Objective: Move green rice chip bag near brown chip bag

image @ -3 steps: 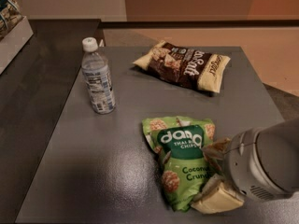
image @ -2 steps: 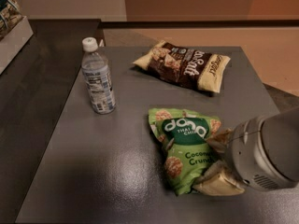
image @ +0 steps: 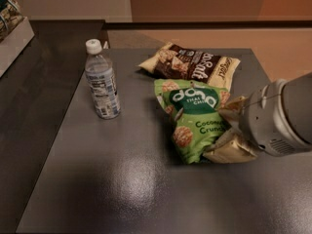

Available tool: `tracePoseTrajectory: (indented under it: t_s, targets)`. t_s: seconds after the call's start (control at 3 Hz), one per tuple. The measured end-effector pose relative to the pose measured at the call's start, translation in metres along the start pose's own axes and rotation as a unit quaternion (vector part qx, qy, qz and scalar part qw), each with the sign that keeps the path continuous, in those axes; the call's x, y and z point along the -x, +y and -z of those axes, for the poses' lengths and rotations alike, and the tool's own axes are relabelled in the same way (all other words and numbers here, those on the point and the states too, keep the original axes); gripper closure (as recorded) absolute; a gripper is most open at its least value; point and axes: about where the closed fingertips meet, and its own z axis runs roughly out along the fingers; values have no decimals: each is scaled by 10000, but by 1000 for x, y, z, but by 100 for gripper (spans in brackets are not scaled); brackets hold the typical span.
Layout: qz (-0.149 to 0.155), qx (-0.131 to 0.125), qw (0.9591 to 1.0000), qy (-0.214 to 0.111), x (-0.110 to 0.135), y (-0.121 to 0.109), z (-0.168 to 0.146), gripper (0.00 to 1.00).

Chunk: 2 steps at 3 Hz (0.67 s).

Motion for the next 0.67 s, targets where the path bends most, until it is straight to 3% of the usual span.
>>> tracePoseTrajectory:
  t_s: [0.67]
  targets:
    - [435,-342,9979,-348,17,-79,-21,100]
